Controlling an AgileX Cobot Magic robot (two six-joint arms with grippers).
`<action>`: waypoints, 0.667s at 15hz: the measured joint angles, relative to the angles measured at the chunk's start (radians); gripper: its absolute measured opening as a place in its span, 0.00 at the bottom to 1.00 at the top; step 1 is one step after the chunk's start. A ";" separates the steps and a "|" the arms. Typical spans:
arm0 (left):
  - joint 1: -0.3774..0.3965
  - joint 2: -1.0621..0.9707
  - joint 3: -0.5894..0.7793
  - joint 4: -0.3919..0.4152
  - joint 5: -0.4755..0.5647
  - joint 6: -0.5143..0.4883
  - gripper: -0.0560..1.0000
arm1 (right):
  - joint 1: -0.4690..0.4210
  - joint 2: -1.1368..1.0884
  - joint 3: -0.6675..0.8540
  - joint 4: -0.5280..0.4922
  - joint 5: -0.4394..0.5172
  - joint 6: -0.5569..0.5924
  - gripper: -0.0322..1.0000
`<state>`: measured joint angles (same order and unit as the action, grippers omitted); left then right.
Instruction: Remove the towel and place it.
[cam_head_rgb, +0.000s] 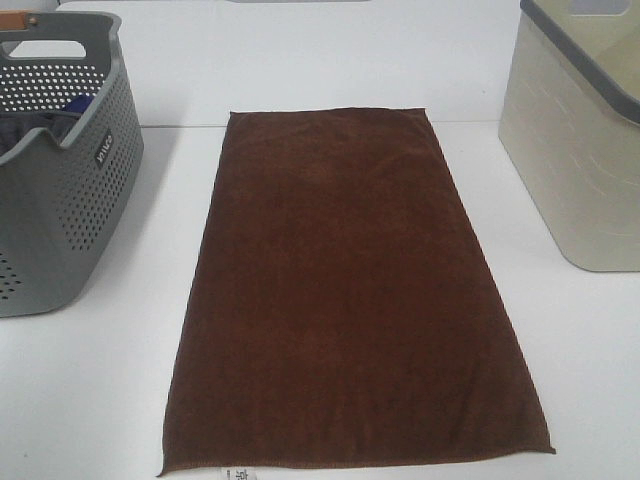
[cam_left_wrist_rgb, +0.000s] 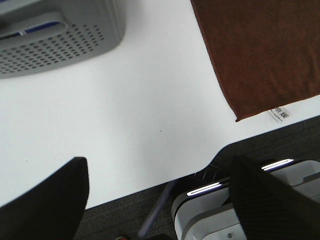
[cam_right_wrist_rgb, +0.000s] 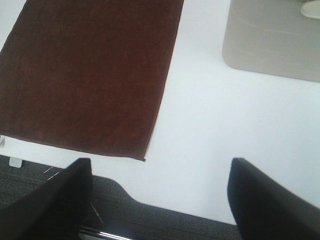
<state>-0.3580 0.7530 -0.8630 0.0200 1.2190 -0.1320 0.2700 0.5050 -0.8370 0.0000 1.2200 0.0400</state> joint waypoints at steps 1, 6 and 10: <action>0.000 -0.101 0.060 0.000 0.000 0.003 0.75 | 0.000 -0.068 0.052 0.000 0.000 -0.003 0.72; 0.000 -0.517 0.258 -0.007 -0.030 0.056 0.75 | 0.000 -0.265 0.266 0.000 -0.003 -0.040 0.72; 0.000 -0.641 0.332 -0.034 -0.100 0.123 0.75 | 0.000 -0.275 0.323 0.006 -0.135 -0.108 0.72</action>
<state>-0.3580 0.1120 -0.5310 -0.0140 1.1190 -0.0090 0.2700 0.2300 -0.5140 0.0060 1.0850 -0.0680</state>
